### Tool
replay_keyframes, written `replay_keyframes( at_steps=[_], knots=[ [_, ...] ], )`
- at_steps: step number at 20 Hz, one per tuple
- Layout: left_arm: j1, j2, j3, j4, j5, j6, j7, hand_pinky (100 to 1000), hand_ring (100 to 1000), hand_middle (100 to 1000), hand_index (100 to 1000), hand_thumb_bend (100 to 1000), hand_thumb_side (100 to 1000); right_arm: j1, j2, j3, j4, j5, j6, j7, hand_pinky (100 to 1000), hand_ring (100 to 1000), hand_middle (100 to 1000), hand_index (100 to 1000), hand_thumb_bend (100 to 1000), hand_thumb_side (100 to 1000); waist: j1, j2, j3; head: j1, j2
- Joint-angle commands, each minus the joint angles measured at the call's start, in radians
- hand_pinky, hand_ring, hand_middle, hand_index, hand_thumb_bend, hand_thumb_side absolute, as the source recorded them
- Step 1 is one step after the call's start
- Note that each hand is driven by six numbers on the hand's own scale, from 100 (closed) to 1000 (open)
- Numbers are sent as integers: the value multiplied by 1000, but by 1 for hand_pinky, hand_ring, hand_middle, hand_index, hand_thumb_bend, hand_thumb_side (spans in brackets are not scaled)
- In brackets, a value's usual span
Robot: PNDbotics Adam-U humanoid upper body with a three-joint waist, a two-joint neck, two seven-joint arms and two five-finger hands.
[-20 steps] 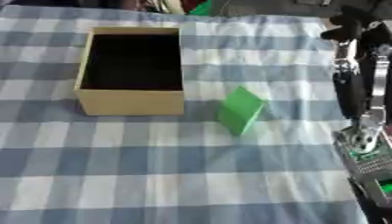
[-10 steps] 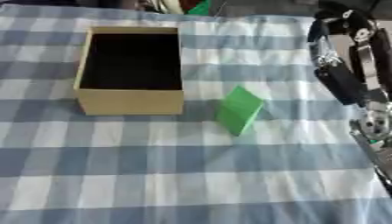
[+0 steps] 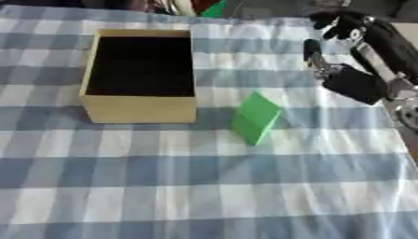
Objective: Pick up objects on the table and place them in the box.
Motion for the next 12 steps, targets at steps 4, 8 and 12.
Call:
replay_keyframes(
  at_steps=[4, 8, 12],
  knots=[
    [-11, 26, -2, -17, 0, -1, -6, 714, 582, 653, 753, 101, 872, -28, -58, -16, -17, 50, -122, 170, 804, 820, 847, 1000, 144, 782, -14, -35, 2, -1, 0],
    [-12, 27, -3, -17, 0, 0, -7, 714, 582, 652, 752, 100, 872, -34, -64, -25, -17, 49, -202, 262, 823, 840, 869, 1000, 182, 742, -13, -35, 0, 0, -2],
    [-11, 27, -3, -17, -1, 1, -10, 715, 582, 652, 752, 100, 872, -37, -70, -26, -17, 36, -209, 316, 826, 849, 878, 1000, 245, 754, -12, -35, 0, -2, -4]
  ],
)
